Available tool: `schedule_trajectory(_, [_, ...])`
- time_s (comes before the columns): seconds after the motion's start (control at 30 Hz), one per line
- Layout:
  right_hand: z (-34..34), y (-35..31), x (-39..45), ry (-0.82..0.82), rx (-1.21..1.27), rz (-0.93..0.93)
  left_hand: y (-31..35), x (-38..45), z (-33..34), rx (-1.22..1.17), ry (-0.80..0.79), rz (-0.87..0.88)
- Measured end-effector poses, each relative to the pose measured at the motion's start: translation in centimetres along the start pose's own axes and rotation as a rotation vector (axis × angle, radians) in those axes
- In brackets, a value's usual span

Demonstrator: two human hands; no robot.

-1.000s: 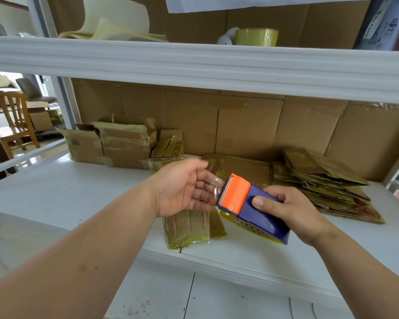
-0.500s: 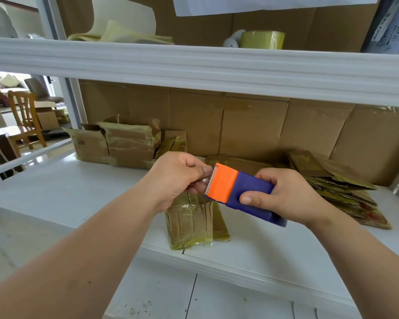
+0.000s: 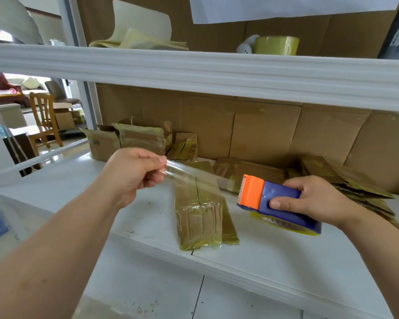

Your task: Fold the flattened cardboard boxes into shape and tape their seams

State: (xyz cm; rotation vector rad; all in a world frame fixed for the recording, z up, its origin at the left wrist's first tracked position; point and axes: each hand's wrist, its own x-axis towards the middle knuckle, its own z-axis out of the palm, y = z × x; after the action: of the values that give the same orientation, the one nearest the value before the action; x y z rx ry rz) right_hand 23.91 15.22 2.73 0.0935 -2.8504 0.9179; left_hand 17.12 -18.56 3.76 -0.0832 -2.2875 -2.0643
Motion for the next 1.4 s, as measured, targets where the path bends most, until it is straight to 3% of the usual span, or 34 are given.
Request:
schedule_trajectory(0.27, [-0.4, -0.2, 1.7, -0.14, -0.068, 0.101, -4.5, -1.0, 0.9, -0.036, 0.127, -0.21])
schedule_trajectory(1.03, [-0.5, -0.6, 5.2, -0.243, -0.346, -0.001, -6.5, -0.7, 0.1, 0.018, 0.182, -0.209])
schedule_trajectory(1.4, [-0.2, -0.7, 6.4, -0.292, -0.37, 0.079, -7.5, -0.7, 0.7, 0.035, 0.168, -0.308])
